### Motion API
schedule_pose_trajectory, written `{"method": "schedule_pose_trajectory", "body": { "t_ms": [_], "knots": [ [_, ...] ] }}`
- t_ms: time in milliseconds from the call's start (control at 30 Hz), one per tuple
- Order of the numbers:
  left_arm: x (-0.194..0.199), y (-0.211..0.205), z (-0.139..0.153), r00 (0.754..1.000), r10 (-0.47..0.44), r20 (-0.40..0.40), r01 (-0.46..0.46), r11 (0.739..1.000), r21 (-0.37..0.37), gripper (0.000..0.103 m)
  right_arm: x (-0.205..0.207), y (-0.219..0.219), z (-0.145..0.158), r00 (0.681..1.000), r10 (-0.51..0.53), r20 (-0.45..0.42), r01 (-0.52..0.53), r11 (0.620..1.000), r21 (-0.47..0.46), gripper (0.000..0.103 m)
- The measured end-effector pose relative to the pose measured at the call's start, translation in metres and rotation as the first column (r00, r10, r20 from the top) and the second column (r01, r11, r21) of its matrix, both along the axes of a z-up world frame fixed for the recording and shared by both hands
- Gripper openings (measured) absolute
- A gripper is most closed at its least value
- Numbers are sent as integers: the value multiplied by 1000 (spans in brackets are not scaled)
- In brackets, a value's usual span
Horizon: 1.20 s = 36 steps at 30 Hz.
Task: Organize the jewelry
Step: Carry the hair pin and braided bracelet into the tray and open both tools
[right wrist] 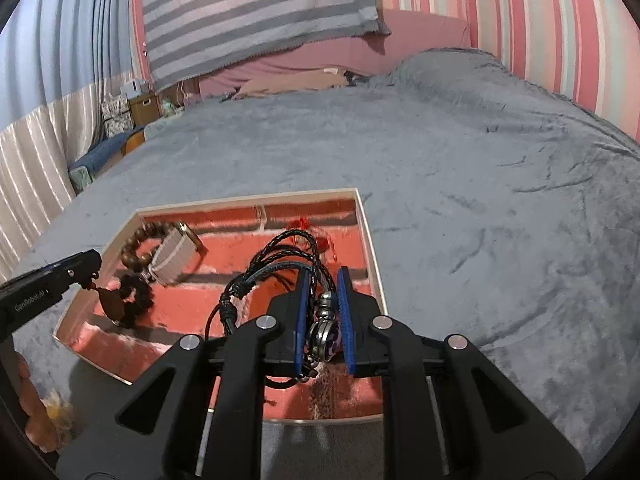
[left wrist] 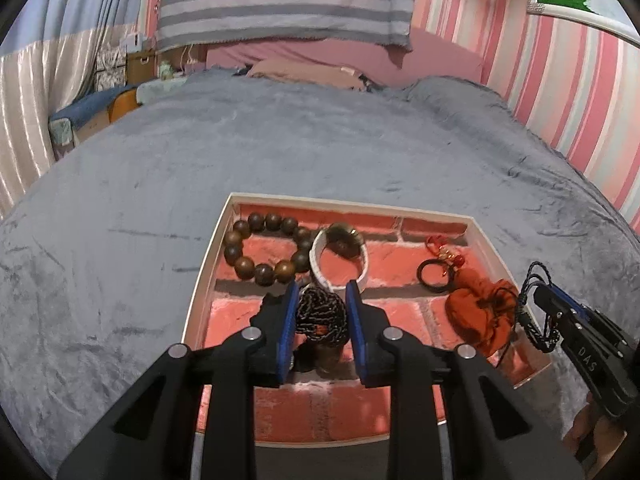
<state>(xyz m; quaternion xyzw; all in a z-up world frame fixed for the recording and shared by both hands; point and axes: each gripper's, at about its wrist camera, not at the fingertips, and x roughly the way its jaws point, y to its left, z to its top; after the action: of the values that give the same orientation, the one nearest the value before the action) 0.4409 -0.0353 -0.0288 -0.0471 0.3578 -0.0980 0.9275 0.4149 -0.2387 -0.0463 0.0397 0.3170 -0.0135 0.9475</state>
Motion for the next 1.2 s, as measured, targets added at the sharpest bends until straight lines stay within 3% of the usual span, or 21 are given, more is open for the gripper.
{"method": "schedule_pose_trajectory", "body": {
  "t_ms": [433,900,1033,1133,1200],
  "knots": [
    [16,-13,-29,996,-4,-85,10,998,67,25,17,11,-31,996,43,-80,-44,999,-3,15],
    [26,-14,-51,989,24,-148,-8,994,110,26,24,10,-44,992,47,-120,-47,999,1,16],
    [27,-16,-53,988,28,-155,-9,993,121,45,25,9,-45,991,48,-124,-47,999,12,16],
    [27,-15,-53,987,31,-157,-12,992,124,45,24,7,-44,991,50,-121,-48,999,20,17],
    [28,-15,-53,987,30,-156,-12,993,117,46,23,7,-42,992,50,-115,-47,999,23,24]
  ]
}}
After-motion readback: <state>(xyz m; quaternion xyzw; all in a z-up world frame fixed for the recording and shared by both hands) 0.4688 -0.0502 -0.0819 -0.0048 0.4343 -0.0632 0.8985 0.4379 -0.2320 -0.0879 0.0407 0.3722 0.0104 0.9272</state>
